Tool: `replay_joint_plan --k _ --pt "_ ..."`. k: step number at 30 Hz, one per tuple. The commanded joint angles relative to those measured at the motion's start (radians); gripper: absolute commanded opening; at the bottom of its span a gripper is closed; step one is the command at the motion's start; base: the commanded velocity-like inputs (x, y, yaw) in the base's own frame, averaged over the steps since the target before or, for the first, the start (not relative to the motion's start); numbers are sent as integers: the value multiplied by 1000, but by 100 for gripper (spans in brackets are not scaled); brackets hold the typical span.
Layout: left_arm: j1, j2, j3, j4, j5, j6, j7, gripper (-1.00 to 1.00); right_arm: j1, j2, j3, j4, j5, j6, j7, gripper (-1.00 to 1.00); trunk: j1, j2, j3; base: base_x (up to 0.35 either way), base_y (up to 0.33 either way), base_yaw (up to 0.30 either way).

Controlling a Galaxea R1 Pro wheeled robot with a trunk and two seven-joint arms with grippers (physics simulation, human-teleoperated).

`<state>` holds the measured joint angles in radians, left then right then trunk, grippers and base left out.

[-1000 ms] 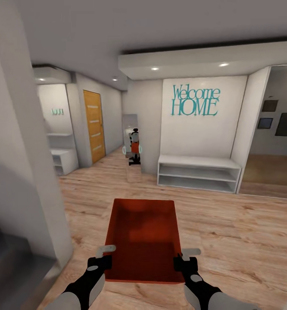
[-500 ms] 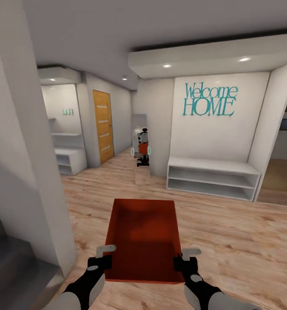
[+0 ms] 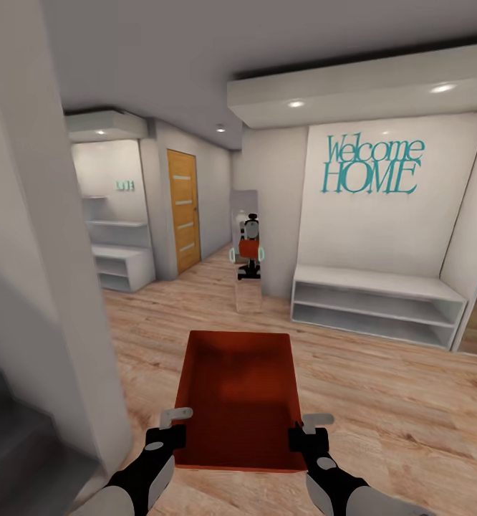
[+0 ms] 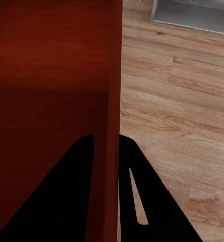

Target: Move the two storage containers from the living room to the garage. In the garage, place one container on the floor and stack the other container on top of it (either order is fine).

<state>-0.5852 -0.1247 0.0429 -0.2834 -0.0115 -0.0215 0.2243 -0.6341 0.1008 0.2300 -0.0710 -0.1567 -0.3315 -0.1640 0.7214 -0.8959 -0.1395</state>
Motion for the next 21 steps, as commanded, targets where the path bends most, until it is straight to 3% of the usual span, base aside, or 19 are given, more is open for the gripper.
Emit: replay_joint_plan --k 1,21 --pt "-1 16 44 -3 -18 -38 12 -100 0 0 -55 0 2 2 4 -100 1 -1 -1 322 0 1" --pt "-2 16 44 -3 -18 -38 12 -100 0 0 -55 0 2 2 4 -100 1 -1 -1 322 0 0"
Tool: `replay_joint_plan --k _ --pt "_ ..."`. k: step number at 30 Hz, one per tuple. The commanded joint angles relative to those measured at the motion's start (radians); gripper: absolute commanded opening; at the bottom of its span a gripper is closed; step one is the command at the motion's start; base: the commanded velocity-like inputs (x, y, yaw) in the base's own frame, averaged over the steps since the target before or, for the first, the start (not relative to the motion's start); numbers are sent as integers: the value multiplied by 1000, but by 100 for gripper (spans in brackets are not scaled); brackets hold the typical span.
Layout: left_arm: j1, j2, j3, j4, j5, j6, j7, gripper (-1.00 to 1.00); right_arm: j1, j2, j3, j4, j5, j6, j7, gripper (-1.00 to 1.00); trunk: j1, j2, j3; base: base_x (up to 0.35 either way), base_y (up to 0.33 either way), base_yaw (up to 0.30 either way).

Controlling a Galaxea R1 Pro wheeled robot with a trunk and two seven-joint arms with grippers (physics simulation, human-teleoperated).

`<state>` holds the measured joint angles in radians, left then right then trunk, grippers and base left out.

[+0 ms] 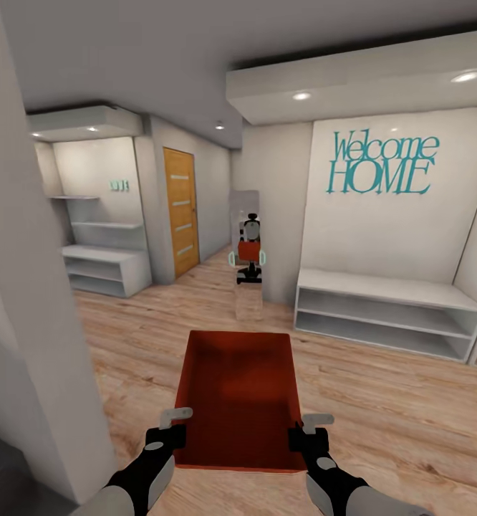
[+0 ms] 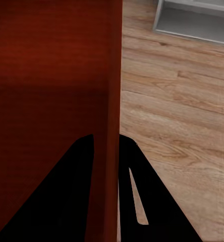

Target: Move the two storage containers from the living room to the garage. In the garage, place one container on the floor and stack the other container on top of it (either order is fine).

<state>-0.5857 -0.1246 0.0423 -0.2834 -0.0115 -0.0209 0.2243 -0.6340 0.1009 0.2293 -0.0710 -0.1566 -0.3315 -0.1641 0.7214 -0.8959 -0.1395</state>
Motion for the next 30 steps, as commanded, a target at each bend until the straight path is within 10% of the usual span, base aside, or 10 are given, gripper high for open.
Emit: replay_joint_plan --k 1,30 --pt "-1 16 45 -3 -18 -39 12 -100 0 0 -54 0 2 2 5 -100 1 -1 -2 322 0 0" --pt "-1 16 45 -3 -18 -39 12 -100 0 0 -54 0 2 2 5 -100 1 -1 -2 322 0 0"
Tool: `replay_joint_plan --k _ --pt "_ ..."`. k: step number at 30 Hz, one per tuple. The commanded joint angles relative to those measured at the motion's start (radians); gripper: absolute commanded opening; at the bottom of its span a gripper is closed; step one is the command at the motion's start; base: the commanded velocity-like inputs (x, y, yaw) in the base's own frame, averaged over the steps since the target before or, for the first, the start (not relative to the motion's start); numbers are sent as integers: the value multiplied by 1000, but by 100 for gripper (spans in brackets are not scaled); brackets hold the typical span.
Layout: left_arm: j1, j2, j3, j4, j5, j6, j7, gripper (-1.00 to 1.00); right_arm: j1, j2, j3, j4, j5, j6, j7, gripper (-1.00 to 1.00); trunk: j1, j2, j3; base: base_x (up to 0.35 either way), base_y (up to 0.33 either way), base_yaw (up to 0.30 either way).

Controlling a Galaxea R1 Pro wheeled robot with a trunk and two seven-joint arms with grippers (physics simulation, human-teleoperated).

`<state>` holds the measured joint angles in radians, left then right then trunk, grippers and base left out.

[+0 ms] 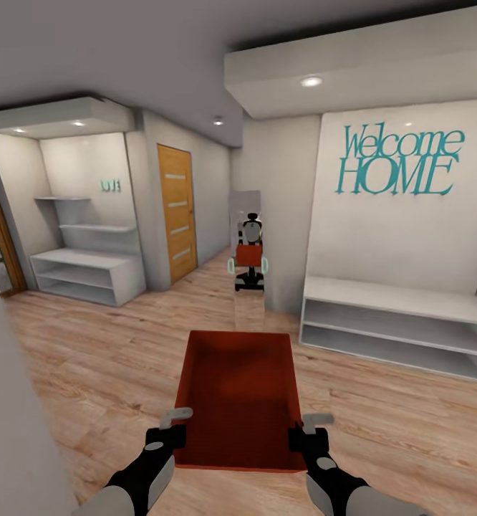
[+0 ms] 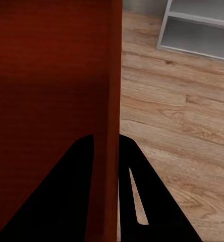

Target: Move the two storage containers from the living room to the garage. In the garage, place one container on the floor and stack the other container on top of it (either order is fine).

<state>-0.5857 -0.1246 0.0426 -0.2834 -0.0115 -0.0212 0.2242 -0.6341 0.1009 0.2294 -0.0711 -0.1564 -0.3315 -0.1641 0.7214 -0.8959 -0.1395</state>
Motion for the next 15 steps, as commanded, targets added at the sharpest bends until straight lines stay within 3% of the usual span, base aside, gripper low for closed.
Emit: replay_joint_plan --k 1,15 --pt "-1 16 45 -3 -18 -39 12 -100 0 0 -55 1 1 2 5 -100 1 -1 -2 322 0 0" --pt "-1 16 45 -3 -18 -39 12 -100 0 0 -55 1 1 2 5 -100 1 -1 -2 322 0 0"
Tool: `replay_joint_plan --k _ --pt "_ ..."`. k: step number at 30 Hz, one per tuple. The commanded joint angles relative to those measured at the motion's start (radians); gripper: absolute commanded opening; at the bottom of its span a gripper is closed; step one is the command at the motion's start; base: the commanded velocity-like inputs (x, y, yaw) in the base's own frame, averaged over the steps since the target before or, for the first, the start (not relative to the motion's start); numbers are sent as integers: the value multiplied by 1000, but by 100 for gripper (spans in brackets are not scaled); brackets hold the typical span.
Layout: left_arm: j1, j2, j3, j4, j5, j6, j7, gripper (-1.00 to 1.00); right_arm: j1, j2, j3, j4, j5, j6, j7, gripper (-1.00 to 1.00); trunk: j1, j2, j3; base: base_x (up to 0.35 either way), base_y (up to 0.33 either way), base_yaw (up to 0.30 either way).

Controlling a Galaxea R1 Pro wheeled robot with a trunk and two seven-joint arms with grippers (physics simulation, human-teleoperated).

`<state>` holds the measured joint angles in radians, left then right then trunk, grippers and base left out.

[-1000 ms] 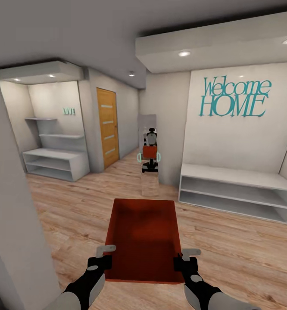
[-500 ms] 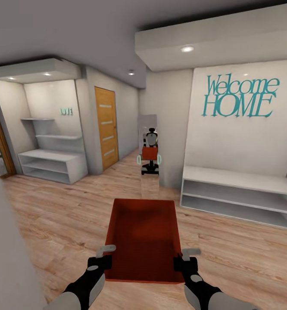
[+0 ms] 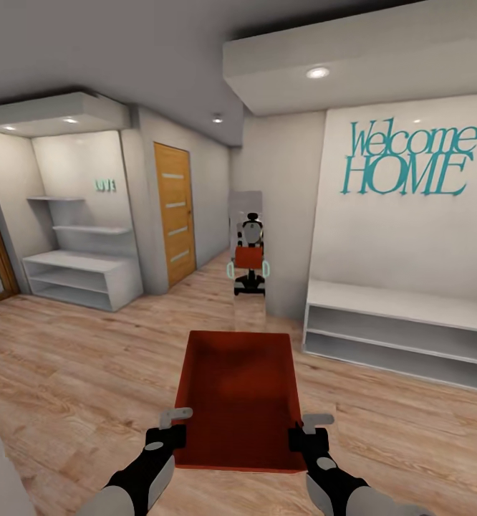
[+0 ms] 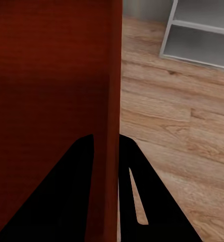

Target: Move the two storage containers from the living room to the garage. In the garage, place one container on the floor and stack the other container on top of it (either order is fine).

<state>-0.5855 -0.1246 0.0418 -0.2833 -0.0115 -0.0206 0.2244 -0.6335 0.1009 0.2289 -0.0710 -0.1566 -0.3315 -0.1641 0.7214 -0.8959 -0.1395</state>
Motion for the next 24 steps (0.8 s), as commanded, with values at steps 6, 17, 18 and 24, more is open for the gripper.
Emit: replay_joint_plan --k 6,17,18,24 --pt "-1 16 46 -4 -18 -39 12 -100 -1 0 -54 0 2 2 5 -100 1 -1 -1 322 0 71" --pt "-1 16 45 -3 -18 -39 12 -100 -1 -1 -54 0 2 2 5 -100 1 -1 -1 322 0 198" --pt "-1 16 45 -3 -18 -39 12 -100 -1 -1 -54 0 2 2 5 -100 1 -1 -1 322 0 34" --pt "-1 16 44 -4 -18 -39 12 -100 0 -1 -54 0 2 2 5 -100 1 -1 -1 322 0 9"
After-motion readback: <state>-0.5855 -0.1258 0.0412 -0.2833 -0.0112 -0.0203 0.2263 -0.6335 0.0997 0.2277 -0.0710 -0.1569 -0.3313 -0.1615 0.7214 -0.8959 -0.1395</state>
